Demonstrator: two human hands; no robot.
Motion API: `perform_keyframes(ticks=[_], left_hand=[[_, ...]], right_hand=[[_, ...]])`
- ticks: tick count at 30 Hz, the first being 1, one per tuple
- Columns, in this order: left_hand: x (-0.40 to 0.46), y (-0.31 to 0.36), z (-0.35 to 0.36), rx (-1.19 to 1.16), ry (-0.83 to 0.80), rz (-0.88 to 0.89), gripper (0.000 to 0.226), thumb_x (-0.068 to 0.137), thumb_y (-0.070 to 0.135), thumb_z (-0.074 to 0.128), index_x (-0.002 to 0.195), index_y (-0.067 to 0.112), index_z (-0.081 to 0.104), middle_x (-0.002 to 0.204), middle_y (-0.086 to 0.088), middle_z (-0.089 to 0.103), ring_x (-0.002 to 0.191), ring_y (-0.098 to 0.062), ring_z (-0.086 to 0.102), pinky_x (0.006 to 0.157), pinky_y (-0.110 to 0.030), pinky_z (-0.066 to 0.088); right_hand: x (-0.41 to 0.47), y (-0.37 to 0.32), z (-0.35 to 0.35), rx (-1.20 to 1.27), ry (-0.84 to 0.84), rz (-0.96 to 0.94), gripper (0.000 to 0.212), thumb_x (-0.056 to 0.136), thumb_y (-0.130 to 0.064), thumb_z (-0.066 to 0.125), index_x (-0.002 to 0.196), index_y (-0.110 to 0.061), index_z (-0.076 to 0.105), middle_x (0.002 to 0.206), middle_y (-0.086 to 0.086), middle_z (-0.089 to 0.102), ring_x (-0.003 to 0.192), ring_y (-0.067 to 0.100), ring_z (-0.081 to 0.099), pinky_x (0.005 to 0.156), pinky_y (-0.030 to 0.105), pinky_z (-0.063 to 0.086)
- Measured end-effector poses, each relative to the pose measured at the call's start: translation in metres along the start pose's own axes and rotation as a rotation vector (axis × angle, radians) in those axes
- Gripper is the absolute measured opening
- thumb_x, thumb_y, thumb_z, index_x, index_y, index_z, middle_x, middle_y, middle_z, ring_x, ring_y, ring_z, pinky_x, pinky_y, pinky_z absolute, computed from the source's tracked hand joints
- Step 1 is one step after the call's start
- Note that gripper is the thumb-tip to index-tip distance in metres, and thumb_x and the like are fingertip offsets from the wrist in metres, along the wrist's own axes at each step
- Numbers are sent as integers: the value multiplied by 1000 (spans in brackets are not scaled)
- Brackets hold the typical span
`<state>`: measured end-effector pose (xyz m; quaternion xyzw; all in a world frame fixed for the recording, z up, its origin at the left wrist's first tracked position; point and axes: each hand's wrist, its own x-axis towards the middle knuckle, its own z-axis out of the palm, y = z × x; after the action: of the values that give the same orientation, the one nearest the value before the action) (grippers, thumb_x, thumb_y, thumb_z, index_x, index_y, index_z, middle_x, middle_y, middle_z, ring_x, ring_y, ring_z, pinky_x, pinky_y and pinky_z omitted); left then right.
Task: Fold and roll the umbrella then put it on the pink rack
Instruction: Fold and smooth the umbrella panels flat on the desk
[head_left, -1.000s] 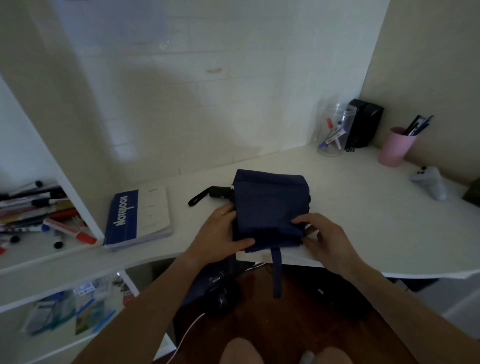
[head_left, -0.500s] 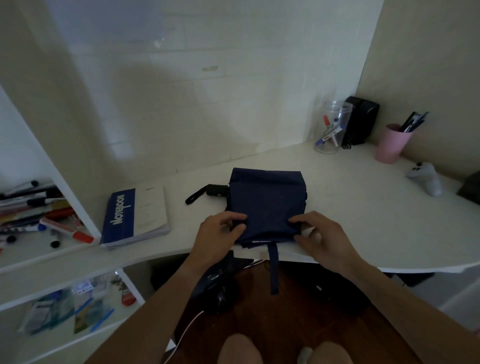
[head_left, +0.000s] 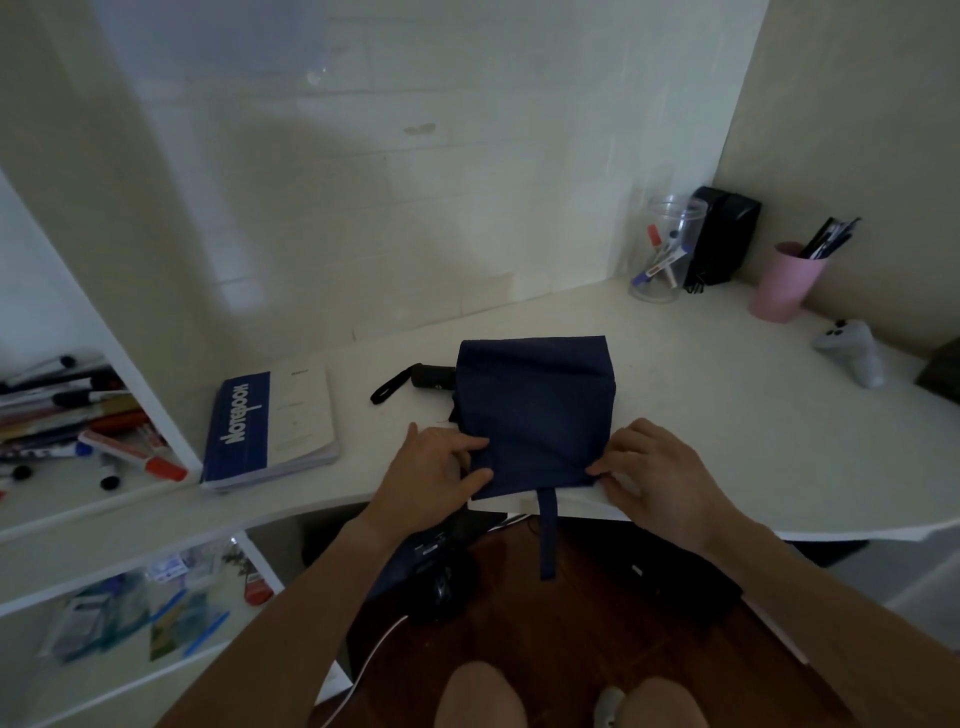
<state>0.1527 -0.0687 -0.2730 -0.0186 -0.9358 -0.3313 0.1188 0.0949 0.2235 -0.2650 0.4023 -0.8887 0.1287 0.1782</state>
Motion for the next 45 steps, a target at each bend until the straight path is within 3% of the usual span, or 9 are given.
perform_keyframes(ticks=[5,8,13,18,25,30,33,36,45], left_hand=[[3,1,-1,124,-43,73,38,90,36,71,126,23,71,97,5,69,104,-15,58,123,-55,17],[3,0,-2,144,-67,79,39,91,38,70,128,25,69,99,6,67,107,-17,57,121,-58,23],[1,-6,-10,251,-72,108,46,87,50,66,128,27,69,116,-2,59,117,-20,51,118,-48,31],[26,18,-8,408,105,307,49,96,53,42,100,19,79,120,-3,59,114,-21,52,104,-37,45],[32,-1,28,537,-250,324,65,102,57,7,162,32,3,170,7,-1,156,-11,-3,128,-38,8],[17,-22,17,543,-250,312,69,100,68,8,161,36,-1,169,12,-9,155,-5,-11,127,-36,2],[15,-24,19,543,-228,316,69,101,68,9,161,35,0,170,9,-7,155,-6,-10,127,-37,3],[15,-25,21,551,-207,332,68,102,67,11,161,34,1,170,9,-5,156,-7,-7,127,-37,5],[14,-22,18,544,-203,326,69,101,67,11,162,32,4,170,7,-3,156,-10,-5,127,-39,6]], right_hand=[[39,-22,-28,-15,-46,95,17,85,-35,60,89,-28,75,102,-4,50,92,18,51,73,29,47],[59,-33,-16,-19,30,69,42,97,-43,41,127,-25,64,127,2,57,113,24,54,92,38,50],[48,-13,21,-148,-404,154,79,87,-77,3,158,-41,-4,168,-3,-14,154,20,-19,126,39,-2],[46,-10,32,-172,-384,129,73,92,-72,5,156,-41,-11,166,-4,-21,151,18,-26,125,37,-9],[44,-3,37,-137,-380,114,75,96,-72,10,156,-33,-13,164,-8,-23,150,12,-27,125,35,-9],[39,6,18,-114,-392,59,78,95,-75,15,159,-31,6,166,-15,-7,154,5,-7,126,30,5],[51,6,2,12,-22,122,54,93,-63,42,128,-30,65,140,-7,58,127,13,54,104,32,42],[81,23,-6,264,327,476,31,90,-46,65,113,-25,67,102,-3,63,88,16,62,77,32,50],[137,50,-4,866,131,894,27,76,-26,86,100,-19,76,93,12,74,84,25,72,74,34,58]])
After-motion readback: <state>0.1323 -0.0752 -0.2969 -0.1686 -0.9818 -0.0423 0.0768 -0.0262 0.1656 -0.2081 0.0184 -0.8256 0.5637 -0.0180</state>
